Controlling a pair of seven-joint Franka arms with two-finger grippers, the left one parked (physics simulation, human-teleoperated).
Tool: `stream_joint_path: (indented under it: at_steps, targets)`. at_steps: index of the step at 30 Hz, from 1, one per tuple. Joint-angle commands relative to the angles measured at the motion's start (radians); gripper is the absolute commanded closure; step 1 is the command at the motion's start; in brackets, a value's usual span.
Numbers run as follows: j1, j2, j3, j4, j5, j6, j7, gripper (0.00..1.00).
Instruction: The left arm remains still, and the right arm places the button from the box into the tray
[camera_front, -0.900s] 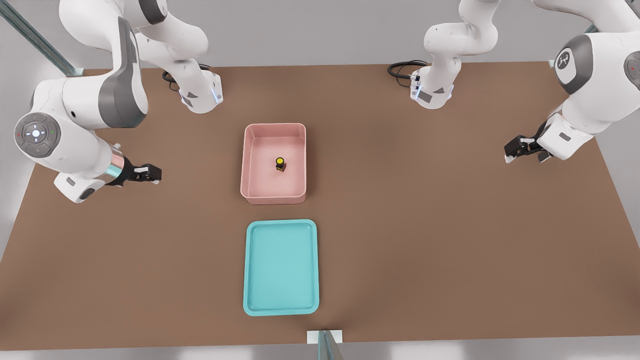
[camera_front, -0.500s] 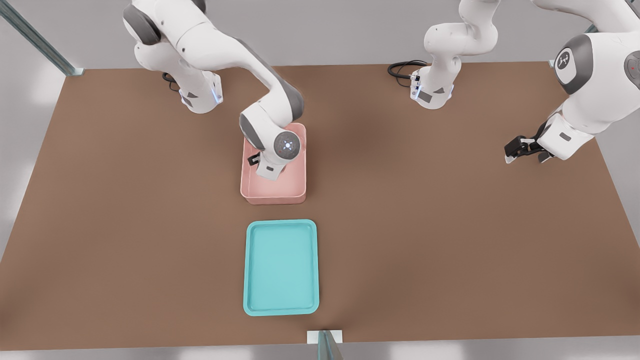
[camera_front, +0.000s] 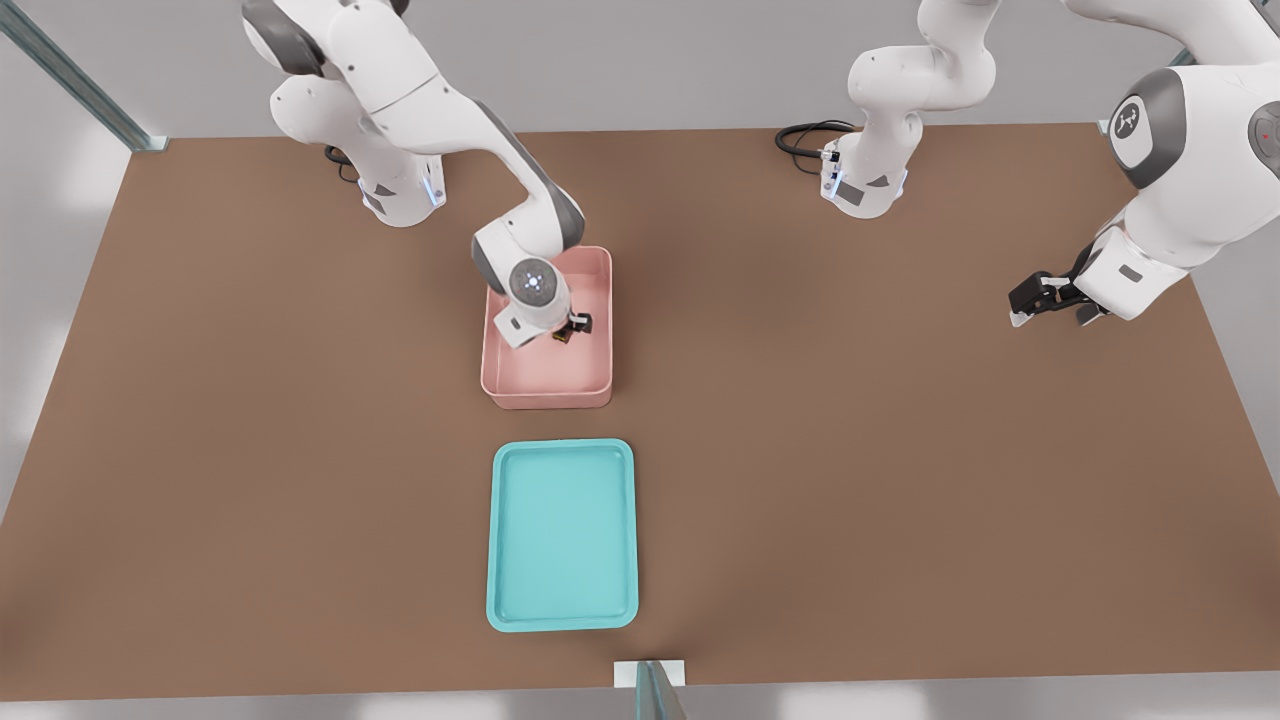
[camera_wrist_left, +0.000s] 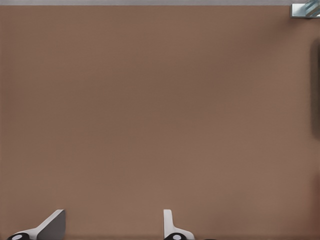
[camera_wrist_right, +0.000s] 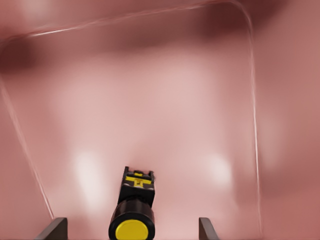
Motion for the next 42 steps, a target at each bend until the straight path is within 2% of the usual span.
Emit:
stream_joint_path:
  at_steps: [1, 8, 12, 14, 17, 20, 24, 30, 32, 36, 39, 42]
  targets:
    - [0.005, 0.000, 0.010, -0.027, 0.003, 0.168, 0.329, 0.02]
    - [0.023, 0.022, 0.020, -0.050, 0.000, 0.170, 0.274, 0.03]
    - [0.022, 0.033, 0.020, -0.068, 0.000, 0.176, 0.154, 0.03]
    - [0.023, 0.046, 0.020, -0.068, 0.000, 0.189, 0.154, 0.08]
    - [0.023, 0.053, 0.020, -0.068, 0.000, 0.188, 0.137, 0.29]
    - [0.023, 0.051, 0.020, -0.068, 0.000, 0.180, 0.116, 0.33]
    - [0.023, 0.049, 0.021, -0.068, 0.000, 0.179, 0.117, 0.47]
    - [0.023, 0.045, 0.021, -0.065, 0.000, 0.174, 0.114, 0.51]
    - [0.023, 0.042, 0.021, -0.065, 0.003, 0.174, 0.099, 0.55]
    - [-0.037, -0.082, 0.018, -0.048, 0.005, 0.056, -0.171, 0.56]
    - [-0.101, -0.087, 0.013, 0.168, 0.003, -0.149, -0.329, 0.56]
    - [-0.129, 0.092, 0.012, 0.516, -0.006, -0.180, -0.393, 0.56]
